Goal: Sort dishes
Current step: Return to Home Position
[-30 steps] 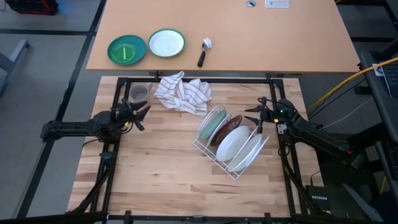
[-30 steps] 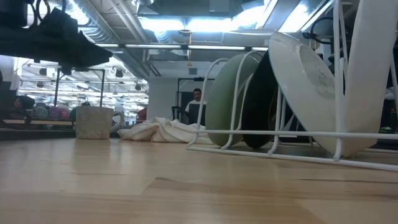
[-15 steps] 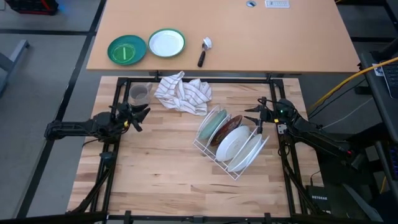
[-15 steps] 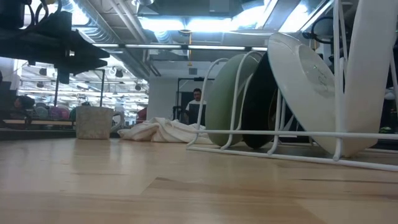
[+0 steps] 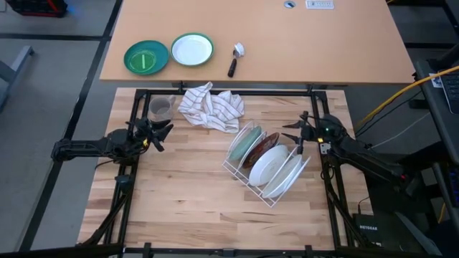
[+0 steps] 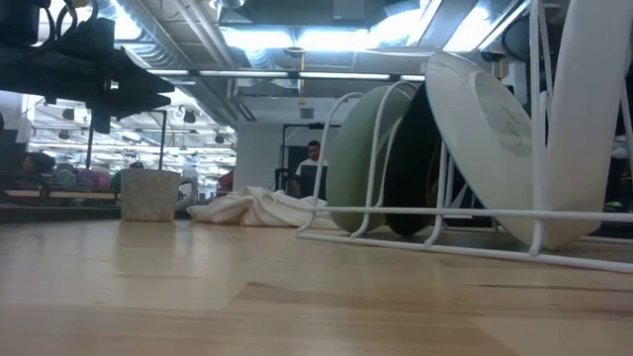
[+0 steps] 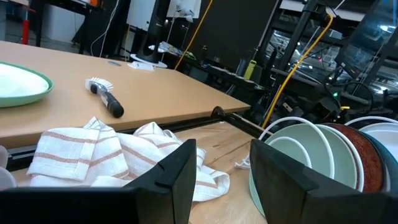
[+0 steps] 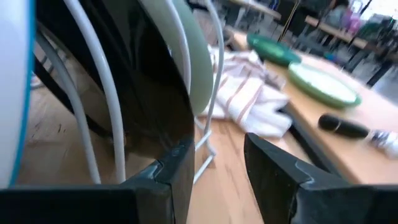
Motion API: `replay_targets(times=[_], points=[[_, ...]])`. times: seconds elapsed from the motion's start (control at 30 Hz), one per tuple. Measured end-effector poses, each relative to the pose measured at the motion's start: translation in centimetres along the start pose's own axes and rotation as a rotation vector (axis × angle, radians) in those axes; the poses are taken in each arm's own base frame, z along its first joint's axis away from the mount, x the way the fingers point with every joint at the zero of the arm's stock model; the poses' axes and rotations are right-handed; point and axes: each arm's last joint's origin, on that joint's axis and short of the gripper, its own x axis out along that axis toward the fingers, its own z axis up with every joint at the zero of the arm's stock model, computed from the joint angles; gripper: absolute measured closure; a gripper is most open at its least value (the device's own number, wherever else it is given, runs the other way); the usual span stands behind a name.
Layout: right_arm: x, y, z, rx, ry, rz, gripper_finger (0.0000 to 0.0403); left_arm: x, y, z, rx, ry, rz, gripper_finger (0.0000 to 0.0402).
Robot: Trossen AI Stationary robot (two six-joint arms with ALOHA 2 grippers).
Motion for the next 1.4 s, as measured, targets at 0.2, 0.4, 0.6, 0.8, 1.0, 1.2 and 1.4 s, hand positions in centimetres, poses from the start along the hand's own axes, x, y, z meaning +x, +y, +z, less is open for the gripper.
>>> replay_targets(times=[0.2,0.4,0.6,0.8,1.0,1.2,1.4], points=[[-0.5,0.3,1.0,-0.057,-0.096,-0.014,0.0258,0.0,0.0,0.0,0.0,0.0,0.0,0.026],[-1.0,0.2,1.6,-0.092,-0.157,-0.045,0.0258,0.0,0.0,0.0,0.0,0.001,0.0,0.026],[-1.4,0.2,2.0,-0.115,-0.196,-0.066,0.0258,0.0,0.0,0.0,0.0,0.001,0.0,0.026],[-1.7,0.3,2.3,-0.138,-0.236,-0.086,0.0258,0.0,0.0,0.0,0.0,0.001,0.0,0.026],[-1.9,0.3,2.5,-0.15,-0.257,-0.097,0.0258,0.0,0.0,0.0,0.001,0.001,0.0,0.026],[-1.8,0.6,2.7,-0.154,-0.275,-0.062,0.0258,0.0,0.0,0.0,0.001,0.001,0.0,0.026],[-1.7,1.1,2.9,-0.159,-0.297,-0.013,0.0258,0.0,0.0,0.0,0.001,0.001,0.001,0.026]])
